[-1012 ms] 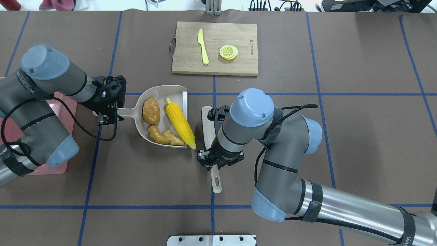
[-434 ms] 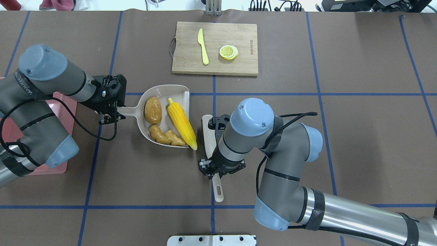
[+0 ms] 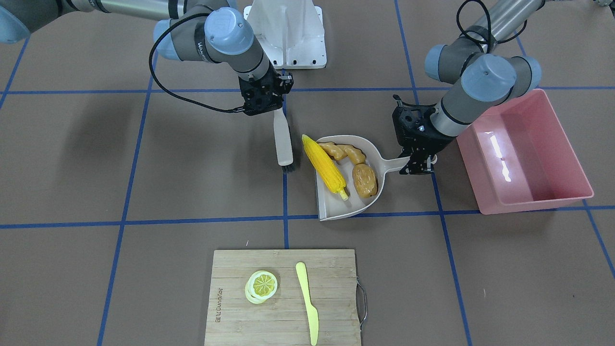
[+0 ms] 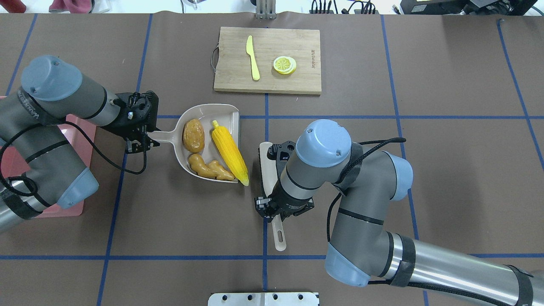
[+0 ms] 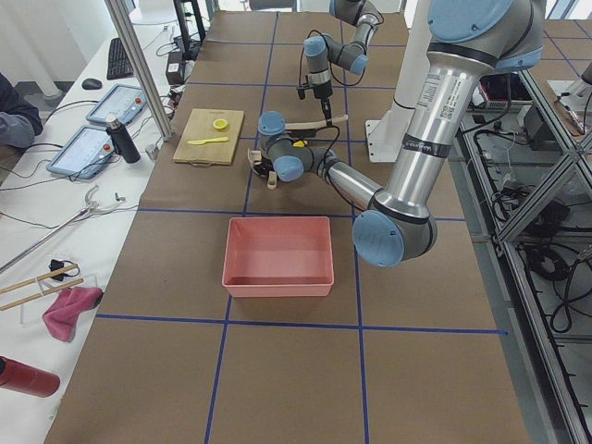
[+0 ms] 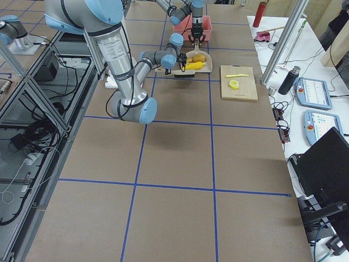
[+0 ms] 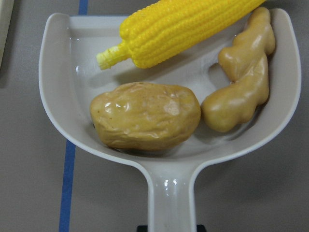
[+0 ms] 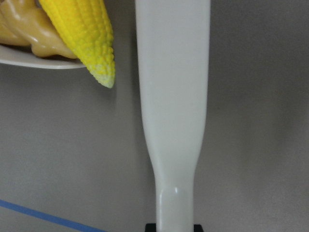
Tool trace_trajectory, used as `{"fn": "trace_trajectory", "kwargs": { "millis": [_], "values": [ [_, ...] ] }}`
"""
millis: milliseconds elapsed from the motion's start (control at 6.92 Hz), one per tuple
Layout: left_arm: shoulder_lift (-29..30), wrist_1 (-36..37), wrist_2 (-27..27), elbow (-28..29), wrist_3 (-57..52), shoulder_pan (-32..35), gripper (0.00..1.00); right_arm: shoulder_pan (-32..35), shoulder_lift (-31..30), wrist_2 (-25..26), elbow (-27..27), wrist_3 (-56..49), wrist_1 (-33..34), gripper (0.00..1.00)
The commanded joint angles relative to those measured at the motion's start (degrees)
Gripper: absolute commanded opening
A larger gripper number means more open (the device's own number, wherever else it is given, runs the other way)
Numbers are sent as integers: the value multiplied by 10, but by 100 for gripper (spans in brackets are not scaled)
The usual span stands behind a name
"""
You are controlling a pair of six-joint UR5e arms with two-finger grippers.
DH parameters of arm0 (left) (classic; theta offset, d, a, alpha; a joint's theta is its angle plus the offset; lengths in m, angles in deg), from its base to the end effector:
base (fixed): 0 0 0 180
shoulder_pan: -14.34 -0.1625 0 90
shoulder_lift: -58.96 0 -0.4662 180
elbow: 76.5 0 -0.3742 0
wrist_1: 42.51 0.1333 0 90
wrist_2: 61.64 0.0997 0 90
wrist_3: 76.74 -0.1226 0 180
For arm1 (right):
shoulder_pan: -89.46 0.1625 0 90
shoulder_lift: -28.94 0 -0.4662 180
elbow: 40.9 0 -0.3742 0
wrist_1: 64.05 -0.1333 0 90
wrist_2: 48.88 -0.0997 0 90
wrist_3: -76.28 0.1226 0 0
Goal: Sweep and dump trash into bin
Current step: 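Draw the brush back toward the robot with the right gripper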
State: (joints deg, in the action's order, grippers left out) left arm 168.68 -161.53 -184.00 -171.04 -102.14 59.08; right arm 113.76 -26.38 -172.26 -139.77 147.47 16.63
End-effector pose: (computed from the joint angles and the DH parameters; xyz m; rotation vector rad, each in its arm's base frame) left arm 0.4077 -0.4993 0.4296 0.8737 0.7325 1.3714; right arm -0.5911 -0.3391 0.2704 -0.1730 -1.0297 -0.1816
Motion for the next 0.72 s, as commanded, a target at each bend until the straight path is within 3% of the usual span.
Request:
{"fn": "trace_trajectory", "kwargs": {
  "millis": [0, 578],
  "values": [
    [-1, -55, 0, 8, 32, 0, 0, 6, -21, -5, -18, 0, 13, 0],
    [-2, -81, 0, 13, 54, -1, 0, 37, -97, -4, -119, -3, 64, 0]
  ]
}}
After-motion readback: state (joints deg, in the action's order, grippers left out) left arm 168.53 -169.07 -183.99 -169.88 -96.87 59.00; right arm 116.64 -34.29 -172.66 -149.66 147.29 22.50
